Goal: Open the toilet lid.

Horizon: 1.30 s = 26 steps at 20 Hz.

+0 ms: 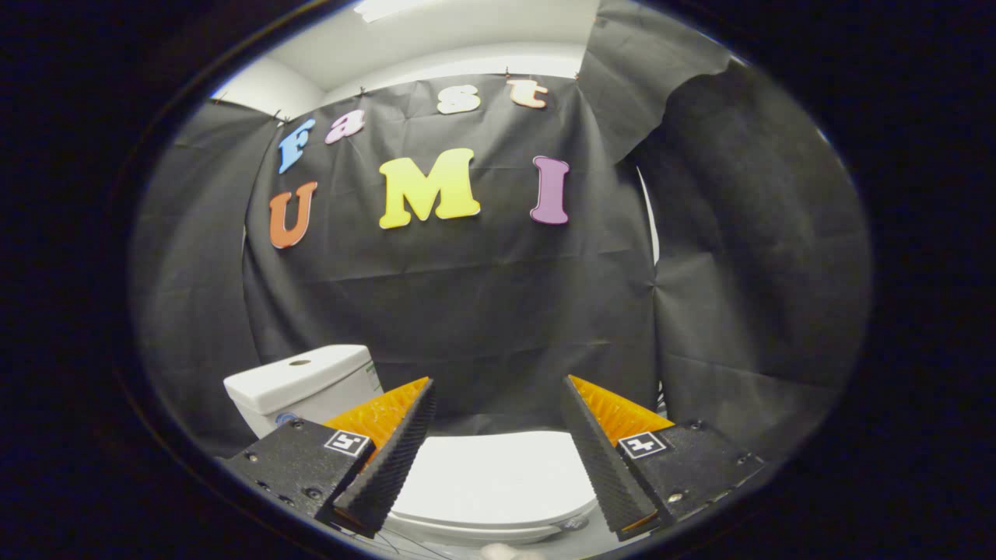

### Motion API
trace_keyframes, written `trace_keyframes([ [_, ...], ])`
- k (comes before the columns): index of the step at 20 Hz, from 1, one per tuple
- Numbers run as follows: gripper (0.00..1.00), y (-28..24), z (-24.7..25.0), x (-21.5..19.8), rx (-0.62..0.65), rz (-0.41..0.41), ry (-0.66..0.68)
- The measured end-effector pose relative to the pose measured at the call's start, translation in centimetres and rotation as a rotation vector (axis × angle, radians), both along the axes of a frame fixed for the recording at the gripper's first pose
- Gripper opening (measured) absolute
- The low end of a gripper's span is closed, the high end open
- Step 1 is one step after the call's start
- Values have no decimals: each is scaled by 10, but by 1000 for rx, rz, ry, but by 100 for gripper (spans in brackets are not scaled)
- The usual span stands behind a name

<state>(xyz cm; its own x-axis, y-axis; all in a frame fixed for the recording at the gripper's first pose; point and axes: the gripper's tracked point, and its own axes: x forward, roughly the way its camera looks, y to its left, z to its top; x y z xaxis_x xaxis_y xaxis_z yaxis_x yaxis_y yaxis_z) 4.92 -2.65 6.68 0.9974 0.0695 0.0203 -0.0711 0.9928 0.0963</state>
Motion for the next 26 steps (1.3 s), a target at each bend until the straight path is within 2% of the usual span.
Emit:
trace_keyframes([
  [2, 100, -19, -10, 11, 75, 7, 47],
  [6, 98, -69, -48, 26, 215, -33, 126],
  [11, 98, -110, -124, 38, 364, -65, 282],
  [17, 98, -140, -210, 40, 614, -93, 453],
  [20, 99, -150, -243, 38, 648, -119, 513],
  [26, 99, -143, -289, 35, 715, -86, 612],
])
